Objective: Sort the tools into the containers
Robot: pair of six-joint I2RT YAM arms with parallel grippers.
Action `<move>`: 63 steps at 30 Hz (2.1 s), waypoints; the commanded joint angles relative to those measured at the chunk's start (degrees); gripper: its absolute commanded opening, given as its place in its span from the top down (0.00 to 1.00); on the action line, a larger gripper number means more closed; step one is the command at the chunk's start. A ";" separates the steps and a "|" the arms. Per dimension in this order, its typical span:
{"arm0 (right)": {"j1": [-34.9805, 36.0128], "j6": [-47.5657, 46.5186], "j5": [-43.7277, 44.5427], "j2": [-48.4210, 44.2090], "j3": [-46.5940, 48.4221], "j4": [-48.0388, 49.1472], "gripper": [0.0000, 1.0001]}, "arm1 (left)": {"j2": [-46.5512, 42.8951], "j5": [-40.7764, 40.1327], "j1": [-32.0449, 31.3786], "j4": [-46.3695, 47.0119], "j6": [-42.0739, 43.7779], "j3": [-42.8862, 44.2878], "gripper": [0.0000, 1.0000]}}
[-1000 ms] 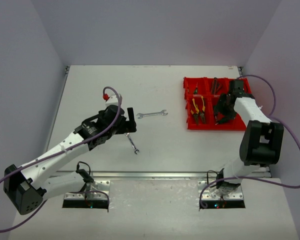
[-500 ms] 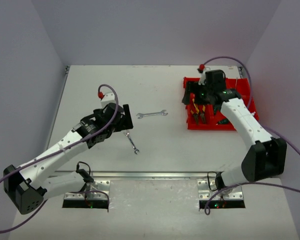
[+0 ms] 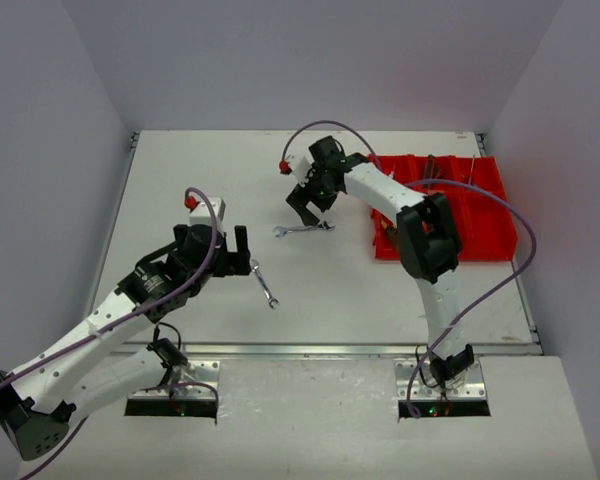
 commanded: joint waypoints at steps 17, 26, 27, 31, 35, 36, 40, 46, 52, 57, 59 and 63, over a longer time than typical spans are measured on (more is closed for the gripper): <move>4.40 -19.70 -4.63 19.59 17.84 -20.53 0.74 | -1.08 3.05 0.73 6.06 2.19 -2.72 0.00; 5.08 -14.80 -2.51 17.56 13.24 -25.40 0.92 | -1.19 3.24 0.75 6.08 2.28 -2.65 0.00; 5.25 -12.75 -2.22 16.27 11.37 -24.12 0.92 | -1.31 3.24 0.81 6.14 2.28 -2.71 0.00; 5.41 -0.44 3.09 9.56 3.60 -17.30 0.98 | -1.72 3.26 0.73 6.06 2.19 -2.68 0.00; 6.07 20.86 8.81 1.88 -8.94 -5.78 1.00 | -2.57 3.43 0.80 6.24 2.28 -2.80 0.00; 6.09 23.79 10.38 1.11 -10.41 -5.17 1.00 | -2.66 3.52 0.75 6.25 2.30 -2.82 0.00; 6.16 32.00 12.35 0.95 -11.91 -6.50 1.00 | -3.28 3.59 0.73 6.31 2.28 -2.87 0.00; 7.02 34.45 14.54 3.27 -11.19 -7.78 1.00 | -4.30 3.60 0.73 6.42 2.37 -3.06 0.00; 8.39 33.31 17.41 5.05 -11.10 -9.45 0.75 | -4.84 3.59 0.80 6.57 2.46 -2.99 0.00; 9.34 32.56 17.97 6.64 -10.85 -10.73 0.68 | -5.16 3.59 0.73 6.45 2.46 -2.98 0.00; 9.45 32.30 17.55 6.98 -11.26 -10.83 0.68 | -5.31 3.59 0.78 6.54 2.46 -3.11 0.00; 9.50 31.45 17.16 8.32 -9.17 -14.04 0.75 | -5.28 3.85 0.73 6.68 2.54 -3.07 0.00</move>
